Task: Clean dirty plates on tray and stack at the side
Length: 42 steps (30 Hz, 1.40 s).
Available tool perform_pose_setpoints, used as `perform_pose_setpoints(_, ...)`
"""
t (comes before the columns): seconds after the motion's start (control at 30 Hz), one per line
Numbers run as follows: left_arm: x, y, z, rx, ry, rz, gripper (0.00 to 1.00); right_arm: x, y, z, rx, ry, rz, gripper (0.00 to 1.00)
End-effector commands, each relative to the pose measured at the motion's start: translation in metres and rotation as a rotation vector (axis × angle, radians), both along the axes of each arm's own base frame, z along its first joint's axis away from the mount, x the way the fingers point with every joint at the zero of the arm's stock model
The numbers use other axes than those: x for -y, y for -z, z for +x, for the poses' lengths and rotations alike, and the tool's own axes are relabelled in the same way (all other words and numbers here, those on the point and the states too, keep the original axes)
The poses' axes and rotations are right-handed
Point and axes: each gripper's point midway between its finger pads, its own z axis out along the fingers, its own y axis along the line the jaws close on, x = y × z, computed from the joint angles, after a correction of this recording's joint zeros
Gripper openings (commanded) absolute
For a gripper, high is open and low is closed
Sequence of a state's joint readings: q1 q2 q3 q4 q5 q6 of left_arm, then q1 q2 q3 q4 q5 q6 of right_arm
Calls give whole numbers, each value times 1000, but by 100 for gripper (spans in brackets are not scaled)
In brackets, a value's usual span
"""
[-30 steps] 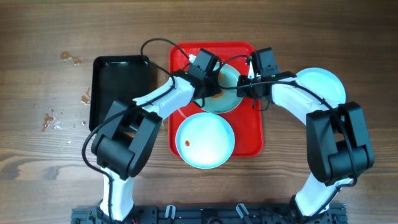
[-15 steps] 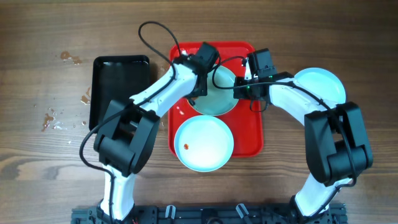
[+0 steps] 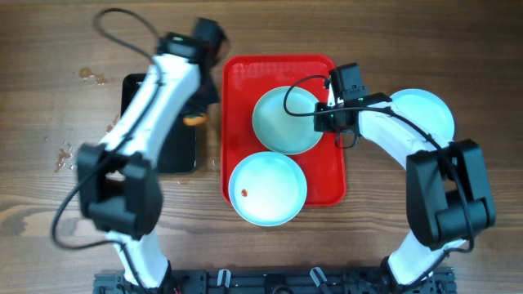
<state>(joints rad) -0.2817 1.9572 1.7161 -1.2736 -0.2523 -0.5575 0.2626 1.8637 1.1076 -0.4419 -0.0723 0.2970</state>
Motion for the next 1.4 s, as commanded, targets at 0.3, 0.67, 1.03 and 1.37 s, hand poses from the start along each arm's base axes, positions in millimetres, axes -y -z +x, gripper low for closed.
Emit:
perform_pose_setpoints(0.3, -102, 33, -40, -70, -130, -246, 4, 28, -152, -5, 446, -22, -529, 5)
perform_pose_setpoints(0.67, -90, 55, -34, -30, -57, -350, 4, -17, -240, -35, 738, -123, -1002, 4)
perform_pose_setpoints(1.03, -90, 55, -35, -33, -58, -350, 4, -41, -261, -50, 801, -180, -1110, 4)
perform_pose_setpoints(1.37, -90, 55, -35, -33, -58, -351, 4, -42, -261, -51, 804, -179, -1106, 4)
